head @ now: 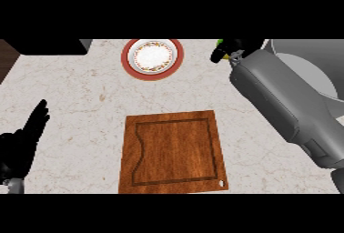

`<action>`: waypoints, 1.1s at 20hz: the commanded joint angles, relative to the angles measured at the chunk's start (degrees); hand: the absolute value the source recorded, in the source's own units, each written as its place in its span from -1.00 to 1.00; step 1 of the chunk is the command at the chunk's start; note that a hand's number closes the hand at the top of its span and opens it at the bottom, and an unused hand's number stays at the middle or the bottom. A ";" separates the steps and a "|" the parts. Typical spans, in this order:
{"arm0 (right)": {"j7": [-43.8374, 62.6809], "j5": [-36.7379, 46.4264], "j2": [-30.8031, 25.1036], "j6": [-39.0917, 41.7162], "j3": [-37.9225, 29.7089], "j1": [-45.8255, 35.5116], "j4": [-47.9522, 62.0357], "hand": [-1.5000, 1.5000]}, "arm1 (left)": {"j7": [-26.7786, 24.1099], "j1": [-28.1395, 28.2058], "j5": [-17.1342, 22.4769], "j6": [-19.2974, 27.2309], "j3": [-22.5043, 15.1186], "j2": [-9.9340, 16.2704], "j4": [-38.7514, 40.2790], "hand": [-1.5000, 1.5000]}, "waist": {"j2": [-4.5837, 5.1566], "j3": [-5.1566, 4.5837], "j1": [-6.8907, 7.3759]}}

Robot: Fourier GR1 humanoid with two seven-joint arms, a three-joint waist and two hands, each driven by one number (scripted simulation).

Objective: Pick the lemon from the cutting board and place it in the pot

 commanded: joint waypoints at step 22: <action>-28.34 -0.05 -15.08 -14.34 -26.08 5.20 13.55 1.00 | -1.38 -1.74 -4.31 -1.40 -0.21 -3.96 0.25 0.00 | 1.16 0.08 2.04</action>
